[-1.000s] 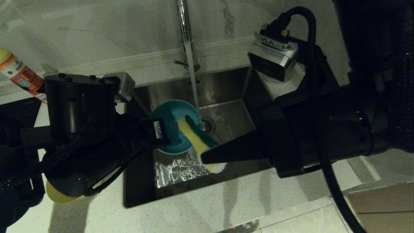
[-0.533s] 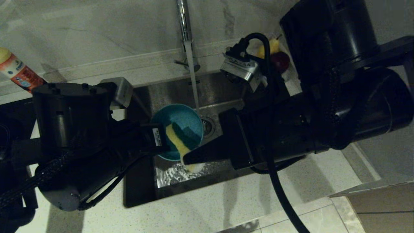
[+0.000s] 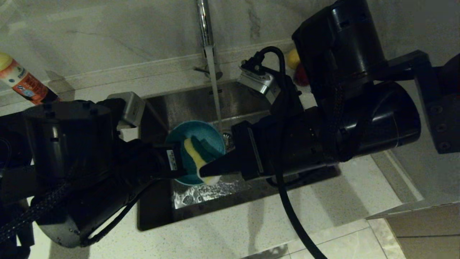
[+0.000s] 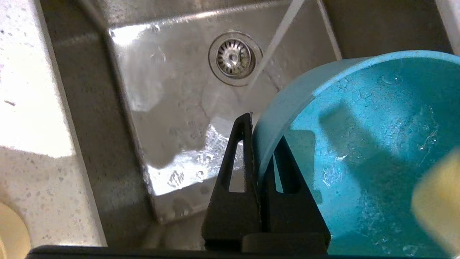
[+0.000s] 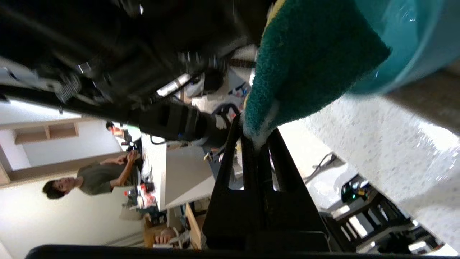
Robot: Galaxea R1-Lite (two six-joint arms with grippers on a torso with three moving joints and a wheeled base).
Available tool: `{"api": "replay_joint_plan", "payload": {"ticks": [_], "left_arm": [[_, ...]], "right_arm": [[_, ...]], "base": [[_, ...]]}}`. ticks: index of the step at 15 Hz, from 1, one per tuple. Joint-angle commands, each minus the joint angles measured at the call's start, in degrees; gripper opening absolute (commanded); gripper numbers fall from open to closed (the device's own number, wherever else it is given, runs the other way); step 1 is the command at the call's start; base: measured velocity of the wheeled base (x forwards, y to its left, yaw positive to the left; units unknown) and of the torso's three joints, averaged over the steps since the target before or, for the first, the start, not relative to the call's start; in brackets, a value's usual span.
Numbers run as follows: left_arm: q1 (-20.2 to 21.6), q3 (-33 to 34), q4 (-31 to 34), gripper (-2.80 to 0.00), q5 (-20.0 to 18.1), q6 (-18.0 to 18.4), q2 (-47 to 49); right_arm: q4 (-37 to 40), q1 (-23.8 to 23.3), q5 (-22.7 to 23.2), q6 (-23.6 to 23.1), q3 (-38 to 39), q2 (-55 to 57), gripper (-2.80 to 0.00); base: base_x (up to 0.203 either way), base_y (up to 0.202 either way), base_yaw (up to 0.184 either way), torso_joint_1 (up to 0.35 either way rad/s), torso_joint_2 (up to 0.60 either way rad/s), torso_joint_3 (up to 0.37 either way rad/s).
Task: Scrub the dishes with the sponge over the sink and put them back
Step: Wipe the bowl
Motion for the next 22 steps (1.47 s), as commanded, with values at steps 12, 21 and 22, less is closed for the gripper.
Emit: {"api": "replay_joint_plan", "payload": {"ticks": [12, 21, 22], "left_arm": [[-0.7, 1.1, -0.9, -2.8, 0.0, 0.0, -1.1], [-0.6, 1.2, -1.8, -2.8, 0.1, 0.1, -0.5], [-0.6, 1.2, -1.8, -2.8, 0.1, 0.1, -0.6]], "right_arm": [[0.4, 0.3, 0.2, 0.2, -3.2, 4.9, -2.8], [0.7, 1.1, 0.2, 0.2, -0.2, 3.6, -2.8], [0.7, 0.8, -0.1, 0.2, -0.2, 3.3, -2.8]], "base": [[0.0, 0.0, 0.0, 0.0, 0.0, 0.0], [0.0, 0.0, 0.0, 0.0, 0.0, 0.0], [0.0, 0.0, 0.0, 0.0, 0.0, 0.0]]}}
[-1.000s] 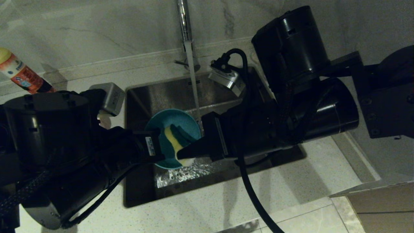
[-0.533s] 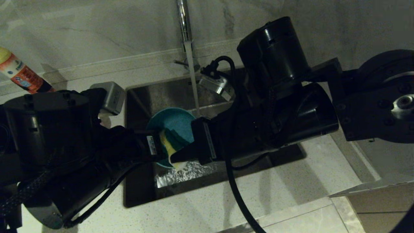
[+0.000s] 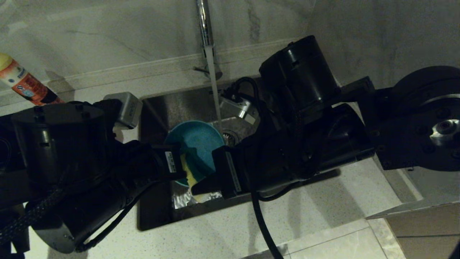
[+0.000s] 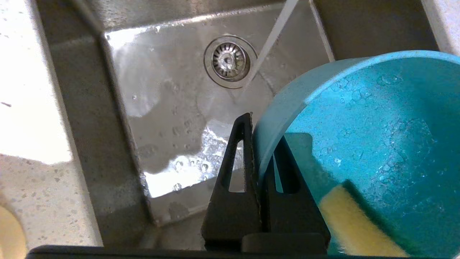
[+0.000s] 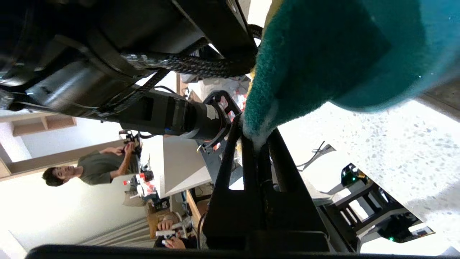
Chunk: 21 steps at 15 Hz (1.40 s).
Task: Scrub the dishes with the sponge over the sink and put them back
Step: Wipe the bowl
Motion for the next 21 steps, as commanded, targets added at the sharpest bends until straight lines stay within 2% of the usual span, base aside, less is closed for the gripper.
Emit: {"api": "replay_joint_plan", "payload": {"ticks": [1, 6, 8, 11, 14, 21], "left_arm": [[0.0, 0.1, -0.2, -2.8, 0.2, -0.1, 0.0], [0.0, 0.9, -0.5, -2.8, 0.3, 0.0, -0.4], [0.0, 2.2, -2.9, -2.8, 0.2, 0.2, -0.1], [-0.1, 5.2, -7.3, -2.8, 0.2, 3.1, -0.1], [-0.1, 8.1, -11.7, -2.8, 0.0, 3.9, -0.3], [-0.2, 7.9, -11.8, -2.8, -0.1, 4.2, -1.6]], "right_arm": [[0.0, -0.8, -0.1, 0.2, 0.0, -1.2, -2.8], [-0.3, -3.2, -0.1, 0.2, -1.1, -2.3, -2.8], [-0.6, -3.4, -0.1, 0.2, -1.9, -1.4, -2.8], [-0.6, -3.4, 0.0, 0.1, -3.5, 0.3, -2.8], [-0.5, -3.4, -0.1, 0.1, -7.1, 2.2, -2.8], [-0.2, -3.1, 0.0, 0.2, -8.0, 3.4, -2.8]], "base": [[0.0, 0.0, 0.0, 0.0, 0.0, 0.0], [0.0, 0.0, 0.0, 0.0, 0.0, 0.0], [0.0, 0.0, 0.0, 0.0, 0.0, 0.0], [0.0, 0.0, 0.0, 0.0, 0.0, 0.0], [0.0, 0.0, 0.0, 0.0, 0.0, 0.0], [0.0, 0.0, 0.0, 0.0, 0.0, 0.0]]}}
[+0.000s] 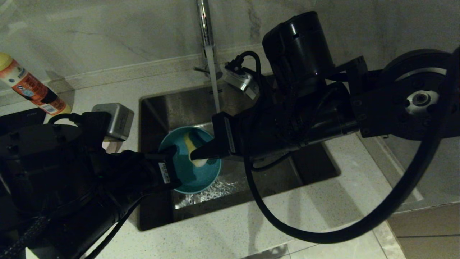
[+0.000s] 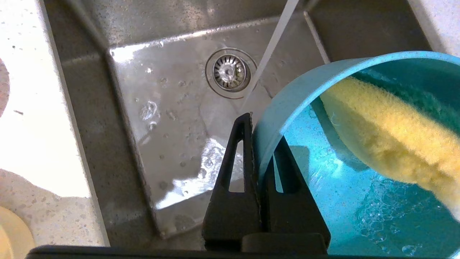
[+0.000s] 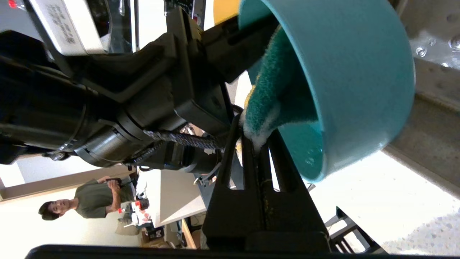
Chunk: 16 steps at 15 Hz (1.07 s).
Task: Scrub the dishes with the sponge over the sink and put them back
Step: Wipe the bowl
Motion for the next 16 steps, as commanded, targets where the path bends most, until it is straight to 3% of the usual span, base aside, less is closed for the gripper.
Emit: {"api": "replay_joint_plan", "payload": {"ticks": [1, 11, 16], "left_arm": [[0.0, 0.0, -0.2, -2.8, 0.1, 0.0, -0.3], [0.1, 0.0, -0.3, -2.8, 0.2, -0.1, 0.0], [0.1, -0.6, -0.3, -2.8, 0.2, -0.1, -0.2]], "right_arm": [[0.6, 0.1, 0.2, 0.2, 0.7, -0.7, -2.8], [0.7, 0.2, 0.0, 0.0, 10.5, -7.7, -2.8], [0.4, 1.4, 0.2, 0.0, 10.8, -6.5, -2.8]], "base": [[0.0, 0.0, 0.0, 0.0, 0.0, 0.0], [0.0, 0.0, 0.0, 0.0, 0.0, 0.0], [0.0, 0.0, 0.0, 0.0, 0.0, 0.0]]}}
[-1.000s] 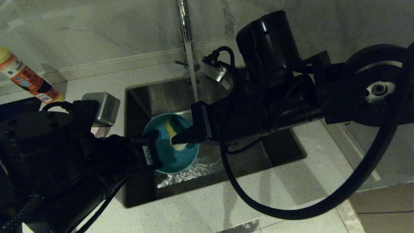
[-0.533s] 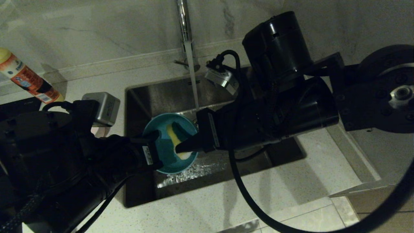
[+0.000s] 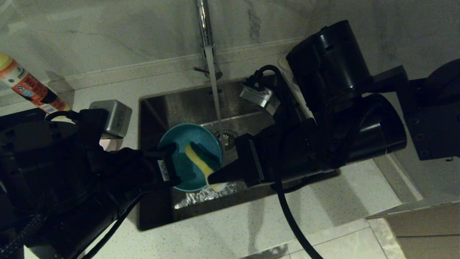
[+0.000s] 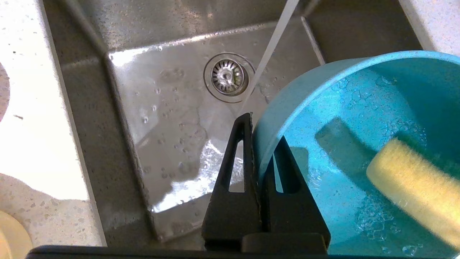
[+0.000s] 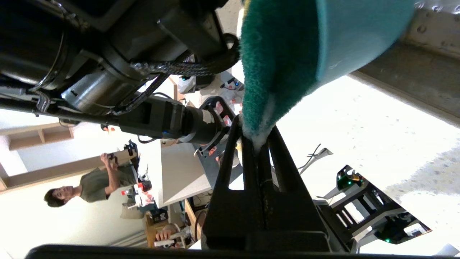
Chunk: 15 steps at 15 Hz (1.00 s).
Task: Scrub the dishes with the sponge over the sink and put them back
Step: Wipe the bowl
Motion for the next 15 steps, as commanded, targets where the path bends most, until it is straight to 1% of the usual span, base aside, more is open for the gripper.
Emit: {"api": "replay_joint_plan", "payload": {"ticks": [1, 5, 8, 10, 13, 15], "left_arm": [[0.0, -0.2, -0.2, -2.8, 0.2, -0.1, 0.1], [0.0, -0.1, -0.3, -2.8, 0.1, 0.0, 0.4], [0.0, -0.6, -0.6, -2.8, -0.9, -0.1, 1.3], [0.0, -0.1, -1.1, -2.8, -0.9, -0.4, 1.1], [0.0, 2.1, -1.2, -2.8, -0.9, -0.4, 0.5], [0.0, 1.8, -1.2, -2.8, -0.9, -0.4, -0.1]], "right_arm": [[-0.2, 0.8, 0.2, 0.1, -0.7, 1.6, -2.8], [-0.1, 1.7, 0.3, 0.3, -4.7, 4.7, -2.8], [-0.1, 2.0, 0.3, 0.3, -5.8, 5.6, -2.8], [-0.3, 2.0, 0.3, 0.3, -7.4, 6.0, -2.8], [-0.2, 0.9, 0.3, 0.4, -10.3, 6.2, -2.8], [-0.1, 0.6, 0.2, 0.4, -11.1, 5.9, -2.8]], "base": [[0.0, 0.0, 0.0, 0.0, 0.0, 0.0], [0.0, 0.0, 0.0, 0.0, 0.0, 0.0], [0.0, 0.0, 0.0, 0.0, 0.0, 0.0], [0.0, 0.0, 0.0, 0.0, 0.0, 0.0], [0.0, 0.0, 0.0, 0.0, 0.0, 0.0], [0.0, 0.0, 0.0, 0.0, 0.0, 0.0]]}}
